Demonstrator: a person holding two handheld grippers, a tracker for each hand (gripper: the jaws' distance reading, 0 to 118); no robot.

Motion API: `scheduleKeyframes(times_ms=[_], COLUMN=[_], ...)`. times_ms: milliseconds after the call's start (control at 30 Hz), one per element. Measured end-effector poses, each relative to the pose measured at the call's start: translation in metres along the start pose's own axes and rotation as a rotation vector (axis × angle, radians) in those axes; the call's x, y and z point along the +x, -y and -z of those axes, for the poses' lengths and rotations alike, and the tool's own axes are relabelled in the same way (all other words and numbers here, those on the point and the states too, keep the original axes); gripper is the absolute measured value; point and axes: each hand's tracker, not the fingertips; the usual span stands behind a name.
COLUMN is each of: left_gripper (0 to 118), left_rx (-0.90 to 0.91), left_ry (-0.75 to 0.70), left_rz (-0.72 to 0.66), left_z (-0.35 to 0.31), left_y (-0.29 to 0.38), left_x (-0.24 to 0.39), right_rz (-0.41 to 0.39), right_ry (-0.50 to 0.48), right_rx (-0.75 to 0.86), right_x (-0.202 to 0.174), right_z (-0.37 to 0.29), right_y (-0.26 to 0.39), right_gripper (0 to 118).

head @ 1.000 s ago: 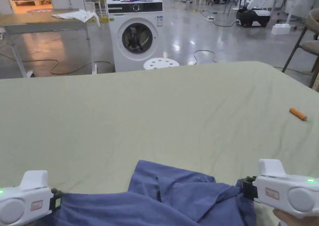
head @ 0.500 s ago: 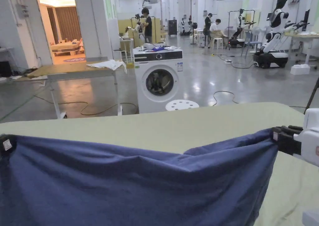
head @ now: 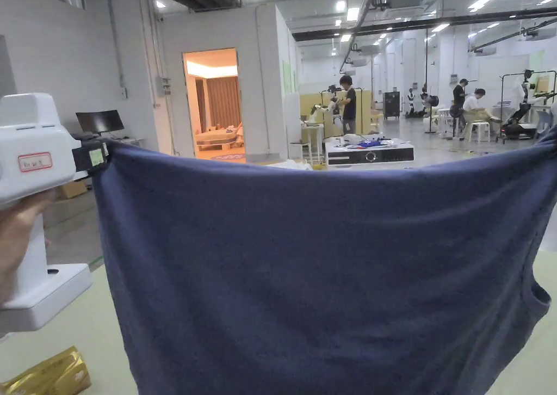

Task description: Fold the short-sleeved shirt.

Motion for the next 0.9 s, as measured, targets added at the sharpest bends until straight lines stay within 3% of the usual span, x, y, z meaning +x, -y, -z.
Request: scheduleKeyframes(times_ms=[367,500,600,733,900], left_gripper=[0,0,0,0,0], left_rx=[-0.04,-0.057,-0.046,-0.055,-0.057], left_ry=[-0.084,-0.098,-0.138,-0.146,-0.14], left_rz=[0.03,0.017,0.013,-0.028,-0.013], left_z=[0.115,0.149,0.172,0.201,0.224], left_y=[-0.009,-0.002,-0.002,-0.001,0.0], left_x=[-0.012,-0.016,-0.013,-0.013,-0.005], right_rz=[-0.051,-0.131,-0.086,-0.14,-0.121], right_ry=[0.085,0.123,0.119,0.182,0.208], right_rx=[0.021,0.044,0.047,0.037,0.031], right_x=[-0.033,-0.044,-0.049,-0.059,-0.055], right_z=[0.097,0.128,0.147,0.175,0.194], right_y=[-0.035,-0.034,-0.035,-0.035,-0.034], right_gripper=[2,2,2,2,2])
